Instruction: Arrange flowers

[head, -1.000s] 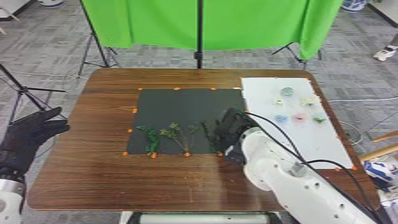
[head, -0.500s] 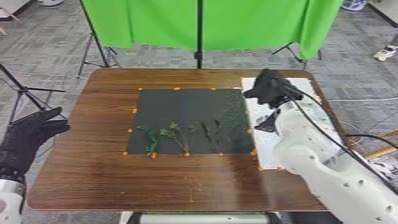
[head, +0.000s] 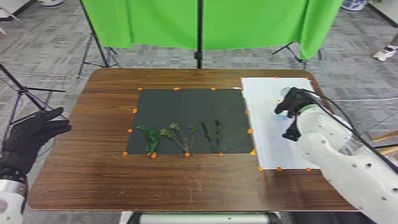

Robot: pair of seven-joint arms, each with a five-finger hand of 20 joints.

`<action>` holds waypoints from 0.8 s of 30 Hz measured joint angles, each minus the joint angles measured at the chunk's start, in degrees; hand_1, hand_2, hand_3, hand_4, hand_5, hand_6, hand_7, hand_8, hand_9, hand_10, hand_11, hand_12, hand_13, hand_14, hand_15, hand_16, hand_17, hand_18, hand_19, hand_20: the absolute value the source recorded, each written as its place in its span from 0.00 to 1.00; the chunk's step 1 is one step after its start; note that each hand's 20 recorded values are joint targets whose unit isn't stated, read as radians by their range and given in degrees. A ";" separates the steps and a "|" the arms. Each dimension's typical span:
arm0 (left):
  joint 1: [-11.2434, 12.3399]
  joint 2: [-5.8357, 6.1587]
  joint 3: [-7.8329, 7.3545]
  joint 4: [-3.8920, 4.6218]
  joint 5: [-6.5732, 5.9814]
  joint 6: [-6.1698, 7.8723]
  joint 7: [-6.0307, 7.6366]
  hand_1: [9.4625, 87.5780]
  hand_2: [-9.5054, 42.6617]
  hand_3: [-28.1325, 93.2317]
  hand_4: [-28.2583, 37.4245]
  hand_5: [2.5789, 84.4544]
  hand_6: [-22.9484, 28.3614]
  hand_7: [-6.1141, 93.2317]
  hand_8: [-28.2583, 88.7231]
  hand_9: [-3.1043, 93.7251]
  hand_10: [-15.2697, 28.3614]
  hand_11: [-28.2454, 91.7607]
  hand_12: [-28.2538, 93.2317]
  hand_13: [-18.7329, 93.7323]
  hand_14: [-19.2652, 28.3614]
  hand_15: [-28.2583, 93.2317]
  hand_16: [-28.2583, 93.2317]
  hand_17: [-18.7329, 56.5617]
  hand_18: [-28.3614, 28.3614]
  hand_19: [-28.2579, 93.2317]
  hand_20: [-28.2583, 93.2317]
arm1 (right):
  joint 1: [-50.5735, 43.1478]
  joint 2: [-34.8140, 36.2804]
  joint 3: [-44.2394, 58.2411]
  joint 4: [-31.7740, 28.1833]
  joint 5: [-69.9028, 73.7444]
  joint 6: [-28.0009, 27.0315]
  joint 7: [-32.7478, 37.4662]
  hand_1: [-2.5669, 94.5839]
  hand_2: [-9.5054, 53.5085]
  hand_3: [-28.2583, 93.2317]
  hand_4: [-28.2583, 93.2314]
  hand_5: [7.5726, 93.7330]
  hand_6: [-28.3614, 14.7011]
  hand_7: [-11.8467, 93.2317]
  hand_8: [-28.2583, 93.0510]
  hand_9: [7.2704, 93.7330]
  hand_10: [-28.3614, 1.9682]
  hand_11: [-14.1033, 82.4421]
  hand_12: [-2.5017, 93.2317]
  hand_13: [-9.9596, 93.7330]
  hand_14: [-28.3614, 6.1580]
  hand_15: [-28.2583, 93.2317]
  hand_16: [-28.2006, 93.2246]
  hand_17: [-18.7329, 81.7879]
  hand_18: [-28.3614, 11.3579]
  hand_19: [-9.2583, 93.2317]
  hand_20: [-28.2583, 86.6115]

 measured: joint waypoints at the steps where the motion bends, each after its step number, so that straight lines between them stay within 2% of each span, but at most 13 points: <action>1: -0.06 0.00 0.05 0.02 0.00 -0.06 0.01 0.13 0.30 0.77 0.00 0.54 0.59 0.13 0.21 0.54 0.73 0.38 0.33 0.54 0.83 0.40 0.24 0.39 0.78 0.37 0.39 | -0.17 -0.04 -0.06 0.19 0.00 -0.01 0.10 0.43 0.00 0.75 0.17 0.63 0.64 0.23 0.17 0.83 0.38 0.30 0.23 1.00 0.78 0.73 0.51 0.85 0.35 1.00 0.78; 9: -0.58 -0.02 0.47 0.29 0.03 -0.43 0.03 0.13 0.30 0.77 0.00 0.54 0.59 0.13 0.21 0.54 0.73 0.38 0.33 0.54 0.83 0.40 0.24 0.39 0.78 0.37 0.39 | -1.60 -0.27 -0.60 0.28 -0.40 0.26 0.37 0.46 0.00 0.74 0.17 0.64 0.65 0.24 0.17 0.85 0.41 0.32 0.24 1.00 0.79 0.74 0.50 0.87 0.37 1.00 0.77; 11: -0.91 -0.01 0.72 0.51 0.05 -0.57 0.02 0.13 0.30 0.77 0.00 0.54 0.59 0.13 0.21 0.54 0.73 0.38 0.33 0.54 0.83 0.40 0.24 0.39 0.78 0.37 0.39 | -2.20 -0.27 -1.17 0.24 -1.41 1.29 0.37 0.50 0.00 0.74 0.15 0.68 0.66 0.26 0.17 0.87 0.44 0.35 0.25 1.00 0.81 0.76 0.49 0.87 0.38 1.00 0.77; 12: -1.06 -0.01 0.82 0.60 0.05 -0.63 0.01 0.13 0.30 0.77 0.00 0.54 0.59 0.13 0.21 0.54 0.73 0.38 0.33 0.54 0.83 0.40 0.24 0.39 0.78 0.37 0.39 | -2.57 -0.27 -1.67 0.24 -2.44 2.33 0.33 0.53 0.00 0.72 0.14 0.69 0.66 0.27 0.16 0.88 0.47 0.34 0.29 1.00 0.82 0.76 0.48 0.88 0.39 1.00 0.77; 14: -1.24 0.00 0.90 0.70 0.06 -0.74 -0.03 0.13 0.30 0.77 0.00 0.54 0.59 0.13 0.21 0.54 0.73 0.38 0.33 0.54 0.83 0.40 0.24 0.39 0.78 0.37 0.39 | -3.31 -0.26 -3.15 0.37 -5.59 5.40 0.10 0.63 0.00 0.63 0.17 0.73 0.63 0.27 0.28 0.92 0.54 0.27 0.39 1.00 0.83 0.77 0.47 0.88 0.39 1.00 0.78; 16: -1.33 0.01 0.90 0.71 0.06 -0.79 -0.05 0.13 0.30 0.77 0.00 0.54 0.59 0.13 0.21 0.54 0.73 0.38 0.33 0.54 0.83 0.40 0.24 0.39 0.78 0.37 0.39 | -4.06 -0.26 -4.78 0.62 -9.14 8.79 -0.29 0.71 0.00 0.56 0.22 0.77 0.62 0.30 0.34 0.95 0.58 0.25 0.44 1.00 0.83 0.78 0.47 0.89 0.40 1.00 0.78; 21: -1.35 0.01 0.90 0.71 0.07 -0.81 -0.05 0.14 0.30 0.77 0.00 0.54 0.59 0.13 0.21 0.54 0.73 0.38 0.33 0.54 0.83 0.40 0.24 0.39 0.78 0.37 0.39 | -5.23 -0.32 -7.53 1.45 -13.59 15.88 -1.68 0.74 0.00 0.60 0.18 0.83 0.58 0.34 0.37 0.99 0.60 0.27 0.48 1.00 0.85 0.79 0.46 0.90 0.42 1.00 0.77; 24: -1.30 0.00 0.90 0.71 0.09 -0.81 0.01 0.14 0.29 0.77 0.00 0.54 0.59 0.13 0.21 0.54 0.73 0.38 0.33 0.54 0.83 0.40 0.24 0.39 0.78 0.37 0.39 | -5.49 -0.28 -7.51 1.49 -13.11 17.23 -2.20 0.75 0.00 0.60 0.18 0.83 0.58 0.34 0.37 0.99 0.59 0.27 0.49 1.00 0.85 0.79 0.46 0.90 0.42 1.00 0.78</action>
